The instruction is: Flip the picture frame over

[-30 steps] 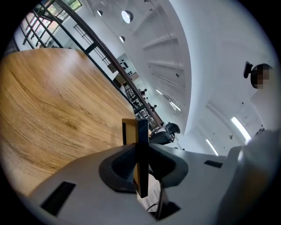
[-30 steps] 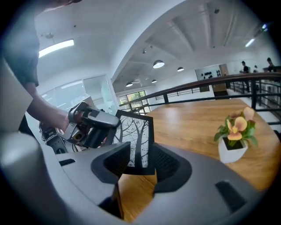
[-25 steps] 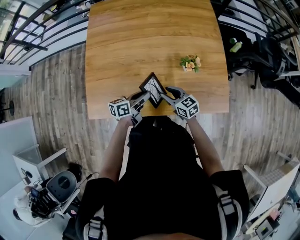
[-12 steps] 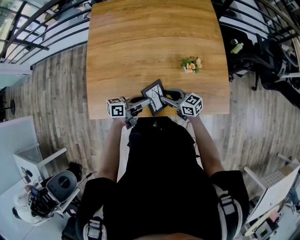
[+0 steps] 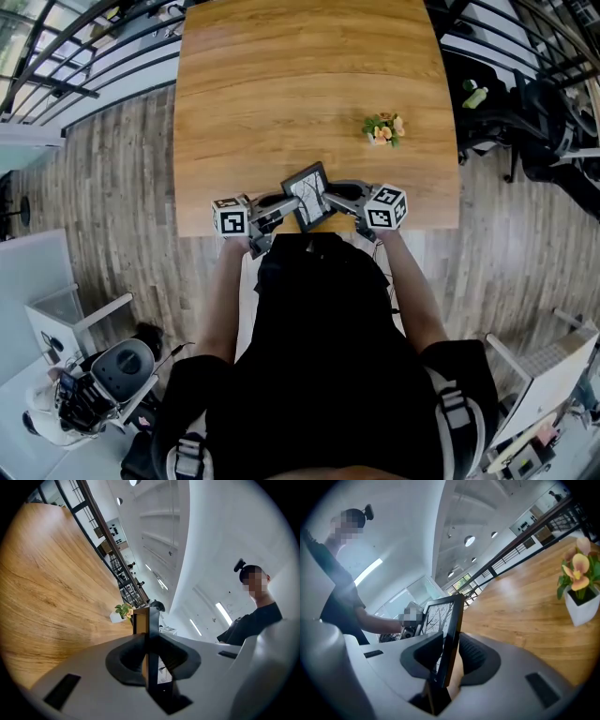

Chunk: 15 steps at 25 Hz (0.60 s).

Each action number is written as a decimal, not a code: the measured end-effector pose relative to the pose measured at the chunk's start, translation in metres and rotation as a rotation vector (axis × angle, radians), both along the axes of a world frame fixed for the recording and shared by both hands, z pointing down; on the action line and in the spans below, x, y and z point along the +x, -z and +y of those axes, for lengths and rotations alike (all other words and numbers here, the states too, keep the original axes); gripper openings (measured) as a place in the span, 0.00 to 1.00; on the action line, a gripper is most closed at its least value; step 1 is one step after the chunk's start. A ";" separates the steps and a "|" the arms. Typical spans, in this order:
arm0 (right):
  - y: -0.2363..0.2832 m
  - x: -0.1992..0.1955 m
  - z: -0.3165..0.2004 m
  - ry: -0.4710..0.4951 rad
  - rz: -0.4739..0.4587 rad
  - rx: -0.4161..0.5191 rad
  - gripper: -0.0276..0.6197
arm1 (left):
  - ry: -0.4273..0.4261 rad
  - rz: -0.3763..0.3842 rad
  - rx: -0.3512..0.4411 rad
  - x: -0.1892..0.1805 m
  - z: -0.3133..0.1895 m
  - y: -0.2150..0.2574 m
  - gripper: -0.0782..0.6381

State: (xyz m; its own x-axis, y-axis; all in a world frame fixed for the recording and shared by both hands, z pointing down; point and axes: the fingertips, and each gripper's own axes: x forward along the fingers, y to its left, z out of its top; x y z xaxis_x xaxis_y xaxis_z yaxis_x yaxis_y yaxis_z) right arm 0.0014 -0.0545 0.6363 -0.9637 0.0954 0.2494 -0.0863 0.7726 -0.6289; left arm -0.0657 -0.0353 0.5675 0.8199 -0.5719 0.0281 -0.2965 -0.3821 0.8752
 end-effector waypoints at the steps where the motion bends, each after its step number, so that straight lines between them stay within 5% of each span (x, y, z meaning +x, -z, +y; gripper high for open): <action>1: 0.000 0.001 0.000 -0.005 0.000 -0.008 0.22 | 0.011 -0.001 -0.002 -0.001 0.000 -0.001 0.24; 15: -0.005 -0.006 -0.011 -0.125 0.042 0.005 0.18 | 0.164 -0.135 -0.043 -0.022 -0.018 -0.027 0.23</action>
